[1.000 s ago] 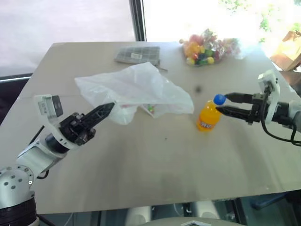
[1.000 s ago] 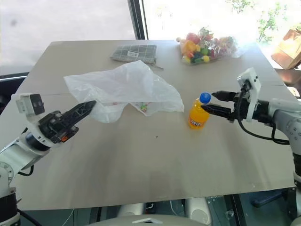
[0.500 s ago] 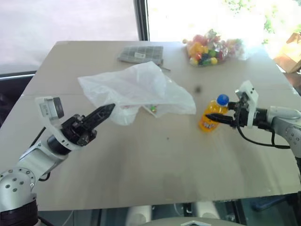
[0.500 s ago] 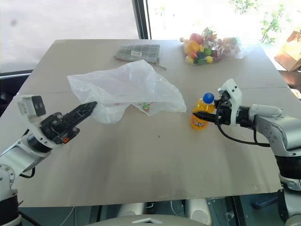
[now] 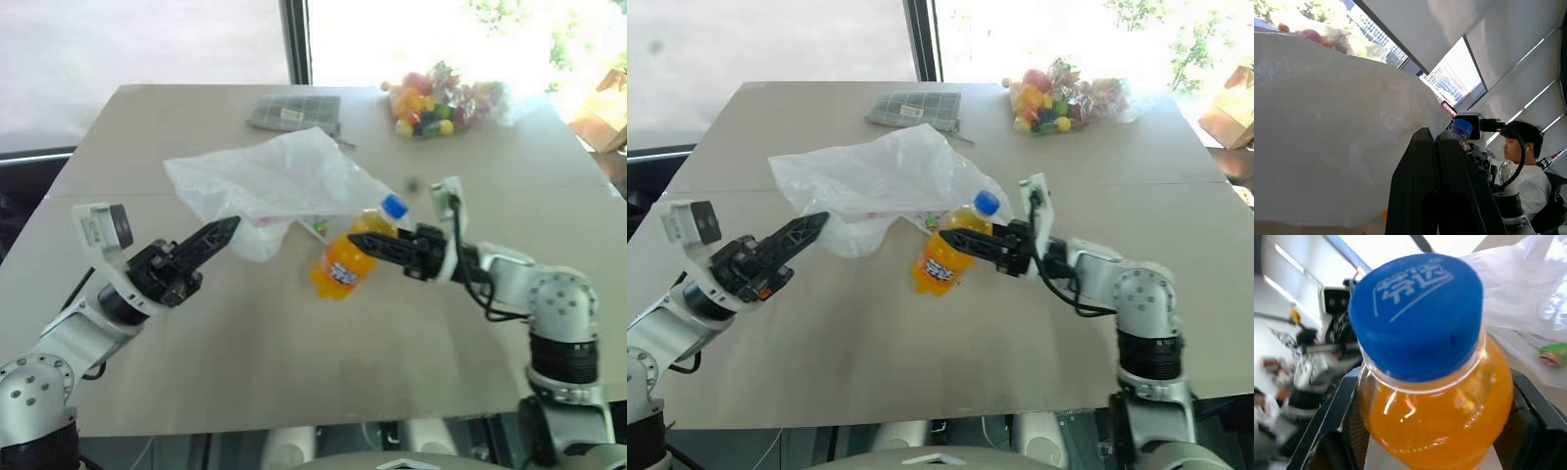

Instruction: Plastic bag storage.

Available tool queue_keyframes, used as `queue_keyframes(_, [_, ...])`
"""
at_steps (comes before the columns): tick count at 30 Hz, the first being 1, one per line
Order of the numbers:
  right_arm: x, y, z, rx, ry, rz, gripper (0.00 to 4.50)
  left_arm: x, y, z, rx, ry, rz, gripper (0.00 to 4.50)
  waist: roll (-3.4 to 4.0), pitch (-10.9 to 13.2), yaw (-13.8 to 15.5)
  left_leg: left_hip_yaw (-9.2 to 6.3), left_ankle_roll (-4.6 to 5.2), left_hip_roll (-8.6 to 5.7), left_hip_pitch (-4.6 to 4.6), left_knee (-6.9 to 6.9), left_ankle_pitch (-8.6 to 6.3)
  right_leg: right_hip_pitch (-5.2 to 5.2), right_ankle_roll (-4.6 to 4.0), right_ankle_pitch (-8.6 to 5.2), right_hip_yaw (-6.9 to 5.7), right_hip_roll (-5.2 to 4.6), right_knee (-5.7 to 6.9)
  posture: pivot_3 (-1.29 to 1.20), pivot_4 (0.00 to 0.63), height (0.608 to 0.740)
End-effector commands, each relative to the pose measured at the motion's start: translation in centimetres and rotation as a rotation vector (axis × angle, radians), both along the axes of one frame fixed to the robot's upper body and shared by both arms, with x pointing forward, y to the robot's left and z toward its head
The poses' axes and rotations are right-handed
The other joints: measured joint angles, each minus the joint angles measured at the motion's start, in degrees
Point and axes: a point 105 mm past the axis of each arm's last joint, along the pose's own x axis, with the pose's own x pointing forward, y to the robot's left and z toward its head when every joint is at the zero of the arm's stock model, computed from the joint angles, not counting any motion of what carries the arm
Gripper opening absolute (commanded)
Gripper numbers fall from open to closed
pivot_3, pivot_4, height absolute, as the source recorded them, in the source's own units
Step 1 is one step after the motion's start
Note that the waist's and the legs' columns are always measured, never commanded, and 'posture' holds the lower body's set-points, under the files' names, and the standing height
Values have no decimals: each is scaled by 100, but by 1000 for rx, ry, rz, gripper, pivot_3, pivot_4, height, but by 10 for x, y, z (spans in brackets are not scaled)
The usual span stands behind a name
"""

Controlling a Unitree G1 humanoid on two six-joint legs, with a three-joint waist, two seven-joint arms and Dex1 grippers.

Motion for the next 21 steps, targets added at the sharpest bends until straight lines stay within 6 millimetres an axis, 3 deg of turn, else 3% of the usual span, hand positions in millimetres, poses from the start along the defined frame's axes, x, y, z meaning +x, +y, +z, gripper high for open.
queue_keyframes(1, [36, -3, -19, -10, 162, -246, 2689, -9, -6, 11, -9, -56, -17, 0, -6, -3, -1, 0, -1, 0, 0, 1, 0, 0, 0, 0, 0, 0, 0, 0, 150, 740])
queue_keyframes(6, [59, 10, -18, 31, 225, -356, 2689, -15, -8, 13, -10, -55, -21, 0, -4, -2, -36, 1, 0, -6, -3, 2, 1, -2, 0, 1, 1, -5, 2, 0, 150, 740])
queue_keyframes(13, [88, 39, 18, 333, 384, -386, 2689, -19, -17, 8, 14, -36, -49, 0, 2, 2, -40, -1, -3, 1, -3, 0, 2, -5, -1, 1, 2, 7, 5, 0, 150, 740])
queue_keyframes(21, [84, 52, 39, 451, 409, -257, 2689, -15, -9, 8, 42, -37, -28, 0, 10, 7, -91, -2, -2, -2, -8, -7, 1, -8, -1, 1, 0, 4, 3, 0, 150, 740])
